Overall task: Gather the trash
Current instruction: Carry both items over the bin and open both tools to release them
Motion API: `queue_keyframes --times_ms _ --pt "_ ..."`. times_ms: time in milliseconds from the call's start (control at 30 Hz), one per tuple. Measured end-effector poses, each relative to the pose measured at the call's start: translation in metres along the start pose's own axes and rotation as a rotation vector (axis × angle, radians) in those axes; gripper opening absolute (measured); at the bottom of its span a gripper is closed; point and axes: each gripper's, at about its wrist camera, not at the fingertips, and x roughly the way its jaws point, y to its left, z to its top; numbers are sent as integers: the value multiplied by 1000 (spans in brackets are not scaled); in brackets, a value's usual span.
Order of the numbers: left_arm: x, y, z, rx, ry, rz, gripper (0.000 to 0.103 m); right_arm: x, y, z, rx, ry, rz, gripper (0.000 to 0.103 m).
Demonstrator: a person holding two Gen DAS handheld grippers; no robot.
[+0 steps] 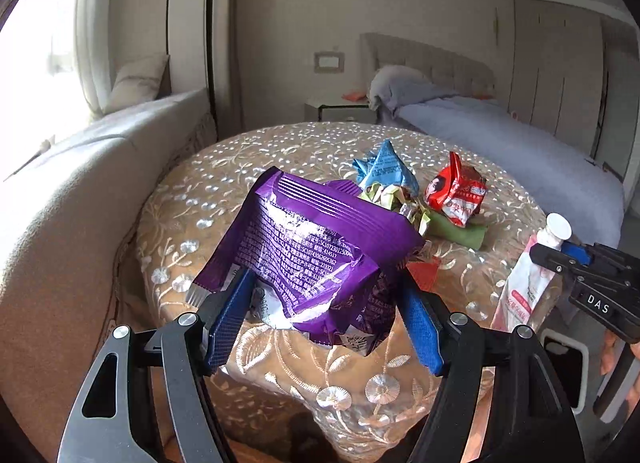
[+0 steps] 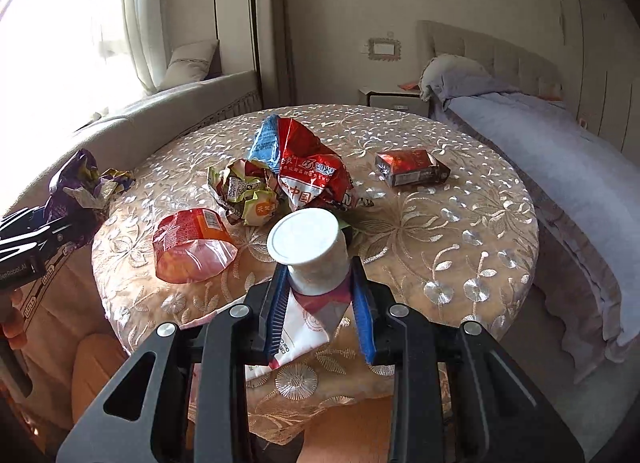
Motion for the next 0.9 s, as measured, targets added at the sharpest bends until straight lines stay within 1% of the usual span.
queue_keyframes --times_ms 133,233,367,467,667,800,900 --pt "-7 -36 3 60 -14 -64 70 -36 -24 -2 7 -61 -48 31" --pt "-8 -71 1 127 -12 -122 70 -61 -43 -7 7 -93 -111 31" --pt "-8 -117 -3 210 -4 -204 70 -89 -71 -20 13 -110 -216 31" --pt "-4 -153 -6 274 8 -274 70 -106 -95 -34 19 -97 -305 31" --pt "10 -228 -22 414 61 -413 70 -129 -144 -71 68 -16 -452 31" --pt "25 -276 -37 504 114 -487 70 -140 -172 -95 97 36 -515 31" --pt "40 -312 -54 577 170 -545 70 -142 -188 -112 104 74 -549 31"
